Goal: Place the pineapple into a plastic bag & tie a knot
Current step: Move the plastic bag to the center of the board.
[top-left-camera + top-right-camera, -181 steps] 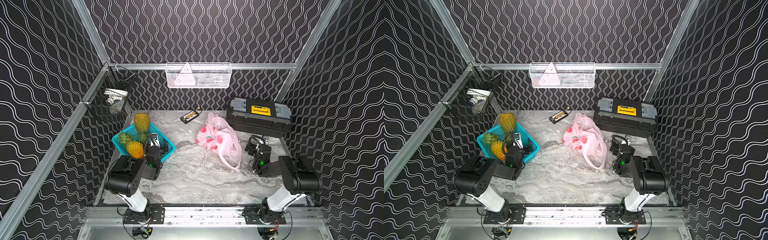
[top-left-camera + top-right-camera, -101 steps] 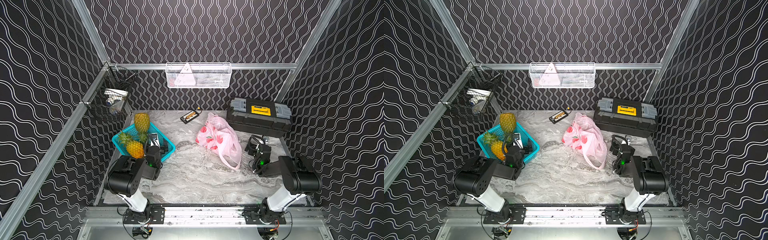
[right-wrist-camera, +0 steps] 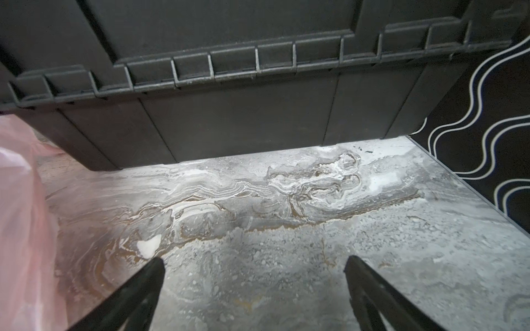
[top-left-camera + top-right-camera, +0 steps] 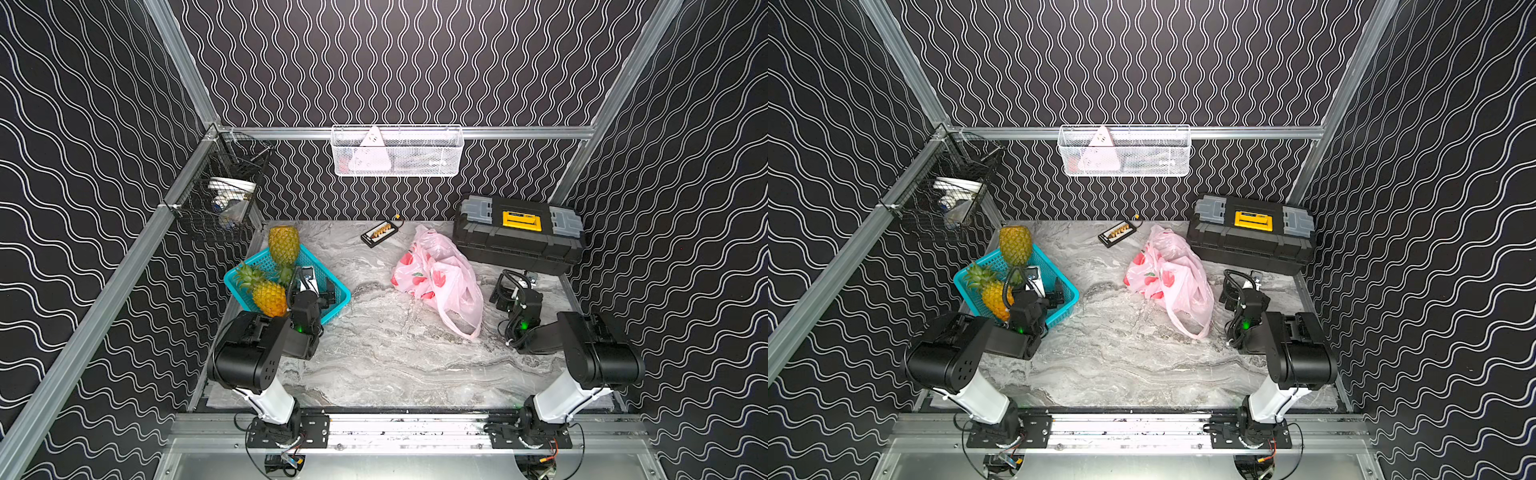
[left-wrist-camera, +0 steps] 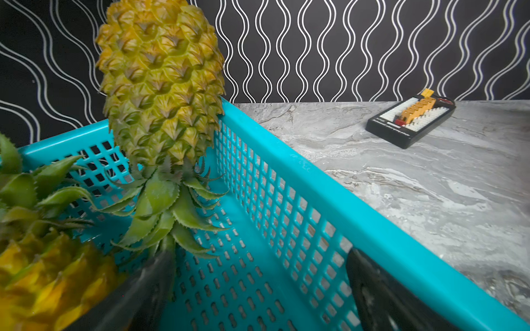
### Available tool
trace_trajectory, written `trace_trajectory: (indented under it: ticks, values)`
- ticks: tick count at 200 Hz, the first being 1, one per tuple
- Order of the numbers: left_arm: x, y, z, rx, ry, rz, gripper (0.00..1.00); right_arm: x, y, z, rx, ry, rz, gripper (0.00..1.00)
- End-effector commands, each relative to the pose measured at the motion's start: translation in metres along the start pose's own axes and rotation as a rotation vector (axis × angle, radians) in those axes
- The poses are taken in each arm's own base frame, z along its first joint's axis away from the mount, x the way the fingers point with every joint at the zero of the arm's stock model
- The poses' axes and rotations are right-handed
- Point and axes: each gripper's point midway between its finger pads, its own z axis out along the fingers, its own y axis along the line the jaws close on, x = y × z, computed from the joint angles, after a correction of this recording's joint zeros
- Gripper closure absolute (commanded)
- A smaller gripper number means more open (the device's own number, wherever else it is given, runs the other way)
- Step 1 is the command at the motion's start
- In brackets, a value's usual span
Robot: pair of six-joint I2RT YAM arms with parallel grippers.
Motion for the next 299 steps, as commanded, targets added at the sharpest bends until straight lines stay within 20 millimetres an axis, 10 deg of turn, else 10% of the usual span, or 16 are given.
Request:
trace_trajectory:
  ticks: [1,49,79,93,102,144,185,226,260,299]
  values:
    - [0.002,-0.017,-0.009,0.083,0.064,0.071,0.01,-0.019,0.001,-0.011,-0.004,-0.061,0.008,0.00]
    - [-0.111,-0.031,-0.062,-0.001,-0.019,-0.032,0.01,-0.075,-0.050,-0.071,0.329,-0.043,0.365,0.00]
    - [-0.152,-0.047,-0.086,0.125,0.111,-0.234,0.01,-0.087,0.010,-0.088,-0.001,0.167,0.405,0.06]
    - [-0.152,-0.069,-0.100,0.262,0.218,-0.245,0.01,-0.086,0.050,-0.101,-0.198,0.314,0.399,0.27]
    - [-0.150,-0.083,-0.112,0.358,0.284,-0.244,0.19,-0.082,0.067,-0.112,-0.281,0.408,0.405,0.32]
    - [-0.098,-0.111,-0.166,0.576,0.550,-0.314,0.61,-0.031,0.087,-0.120,-0.368,0.648,0.417,0.25]
    - [-0.036,-0.134,-0.192,0.610,0.678,-0.339,0.40,0.019,0.104,-0.103,-0.380,0.765,0.440,0.24]
    - [-0.036,-0.163,-0.194,0.663,0.687,-0.321,0.37,0.069,0.118,-0.086,-0.305,0.866,0.393,0.33]
    - [-0.039,-0.187,-0.185,0.711,0.712,-0.332,0.31,0.104,0.149,-0.109,-0.336,0.900,0.346,0.70]
    - [-0.056,-0.202,-0.173,0.720,0.687,-0.301,0.20,0.129,0.183,-0.160,-0.397,0.903,0.241,0.87]
